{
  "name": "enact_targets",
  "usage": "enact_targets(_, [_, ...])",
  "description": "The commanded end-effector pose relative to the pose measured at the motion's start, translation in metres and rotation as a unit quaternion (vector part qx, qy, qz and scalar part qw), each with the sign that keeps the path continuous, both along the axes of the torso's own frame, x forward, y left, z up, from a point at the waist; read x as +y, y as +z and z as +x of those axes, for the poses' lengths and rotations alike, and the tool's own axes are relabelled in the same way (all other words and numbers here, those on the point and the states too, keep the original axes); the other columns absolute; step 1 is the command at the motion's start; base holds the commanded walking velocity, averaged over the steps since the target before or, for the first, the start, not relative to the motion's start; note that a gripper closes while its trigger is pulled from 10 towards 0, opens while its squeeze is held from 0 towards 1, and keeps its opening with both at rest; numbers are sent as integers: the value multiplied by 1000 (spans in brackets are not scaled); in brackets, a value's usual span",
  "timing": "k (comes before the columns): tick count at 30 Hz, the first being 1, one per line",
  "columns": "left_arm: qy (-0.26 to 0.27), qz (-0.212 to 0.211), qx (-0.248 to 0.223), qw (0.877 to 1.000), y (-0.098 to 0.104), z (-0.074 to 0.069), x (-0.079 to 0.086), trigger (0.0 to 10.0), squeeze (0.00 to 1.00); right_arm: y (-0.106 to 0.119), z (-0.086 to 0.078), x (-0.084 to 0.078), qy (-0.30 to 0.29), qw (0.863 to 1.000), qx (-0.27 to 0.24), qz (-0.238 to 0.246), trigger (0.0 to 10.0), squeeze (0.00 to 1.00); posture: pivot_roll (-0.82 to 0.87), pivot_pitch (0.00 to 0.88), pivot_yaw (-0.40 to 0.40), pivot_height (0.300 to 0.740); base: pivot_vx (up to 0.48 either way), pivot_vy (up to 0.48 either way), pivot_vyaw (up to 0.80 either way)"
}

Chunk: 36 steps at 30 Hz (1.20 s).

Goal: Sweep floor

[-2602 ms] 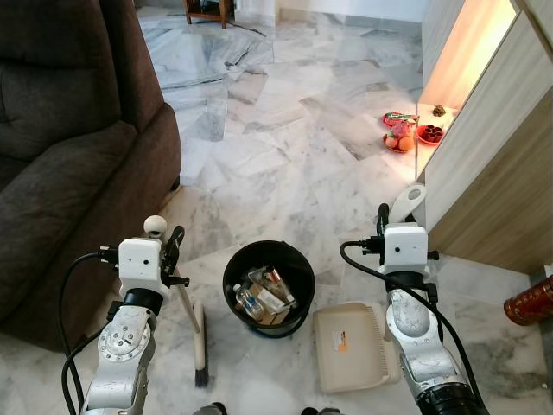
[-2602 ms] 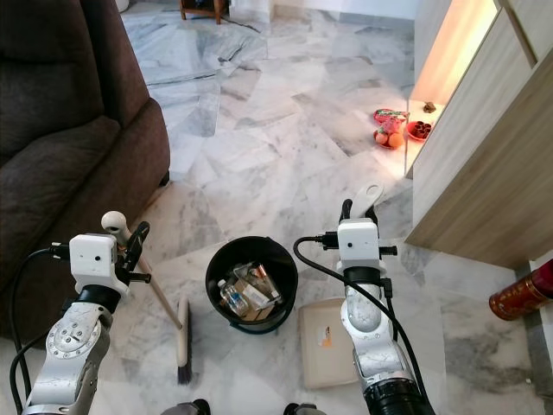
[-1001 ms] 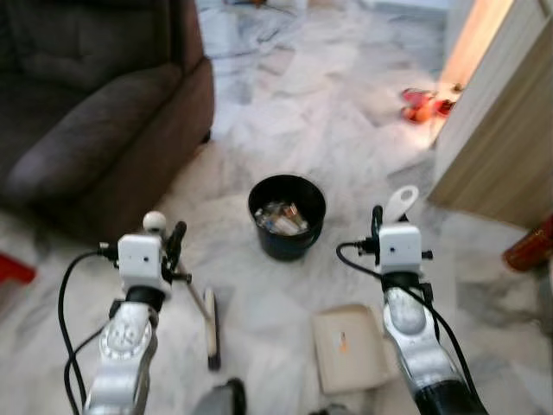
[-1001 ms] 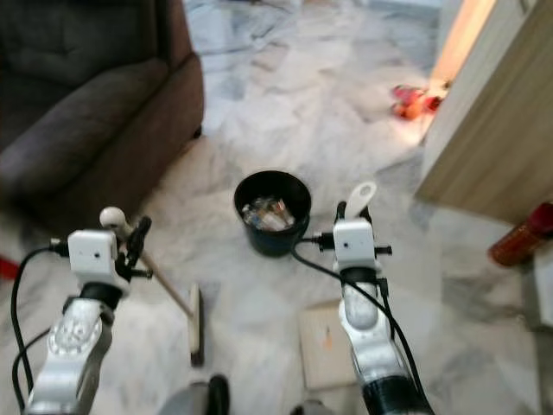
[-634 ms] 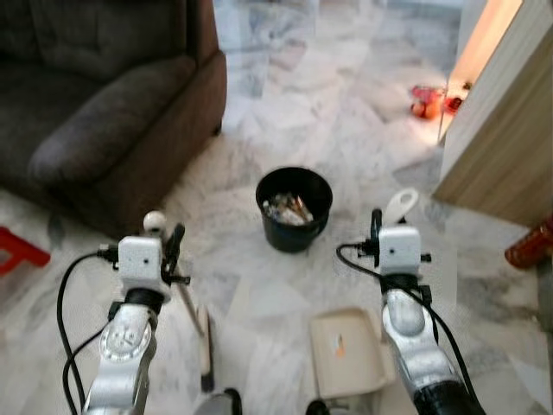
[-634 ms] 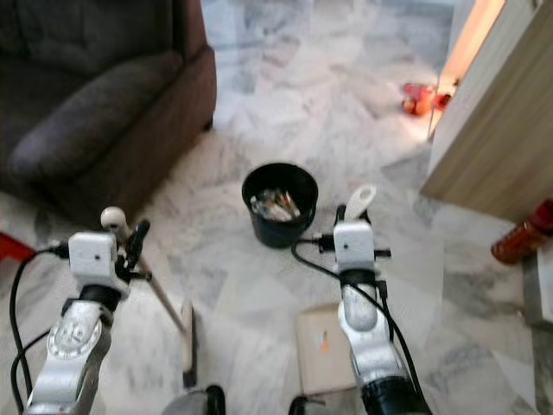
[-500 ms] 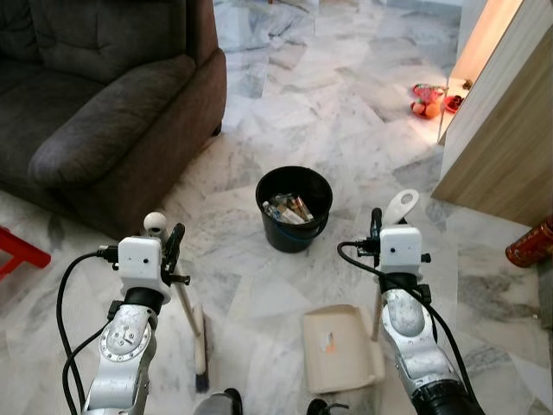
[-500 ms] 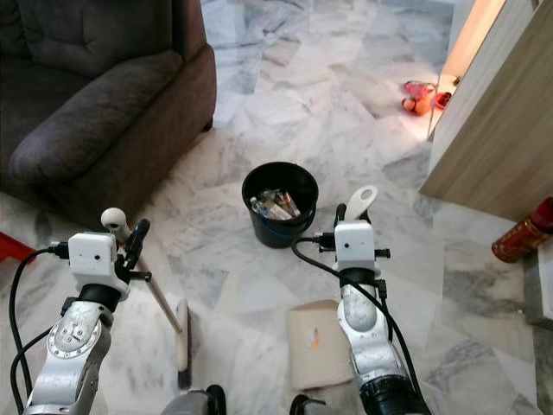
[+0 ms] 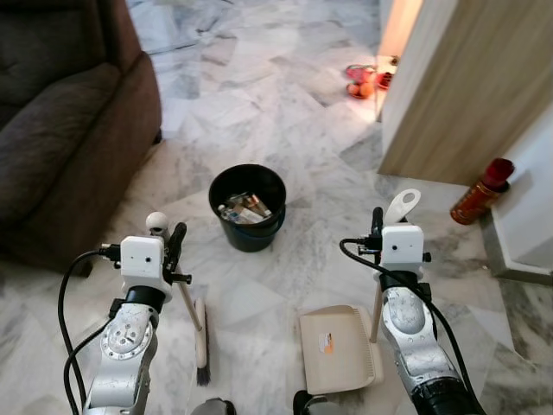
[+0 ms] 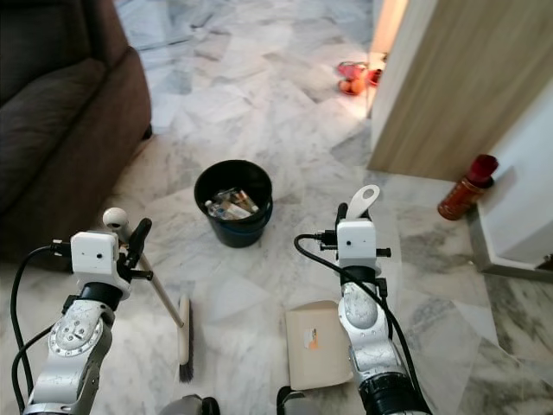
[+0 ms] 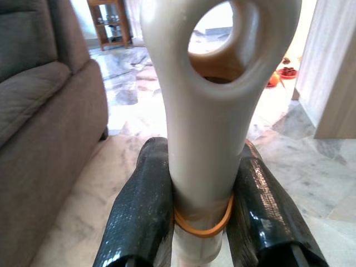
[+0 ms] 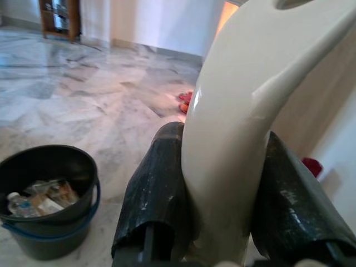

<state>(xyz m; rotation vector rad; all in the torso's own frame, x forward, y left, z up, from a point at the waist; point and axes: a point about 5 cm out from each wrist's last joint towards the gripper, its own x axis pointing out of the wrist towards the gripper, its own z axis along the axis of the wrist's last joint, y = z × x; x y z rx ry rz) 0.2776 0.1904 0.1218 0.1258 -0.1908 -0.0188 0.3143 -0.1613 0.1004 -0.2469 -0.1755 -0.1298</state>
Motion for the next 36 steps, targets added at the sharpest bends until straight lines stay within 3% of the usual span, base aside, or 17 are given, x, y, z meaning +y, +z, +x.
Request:
enact_targets(1, [5,7,2,1000,0,0,3,10000,0,0,1,0,-1,1000,0,0,10000,0,142,183,1,740,0,-345,-800])
enact_targets(30, [3,15,4,1000,0,1,2,10000,0,-1,1,1,-1,1000,4,5,10000,0,140,186,2,740,0,0,-800])
enact_targets(36, [5,9,4,1000,0,0,2,10000,0,-2,1,0,-1,1000,6,4,10000,0,140,190,1,740,0,-249,-800])
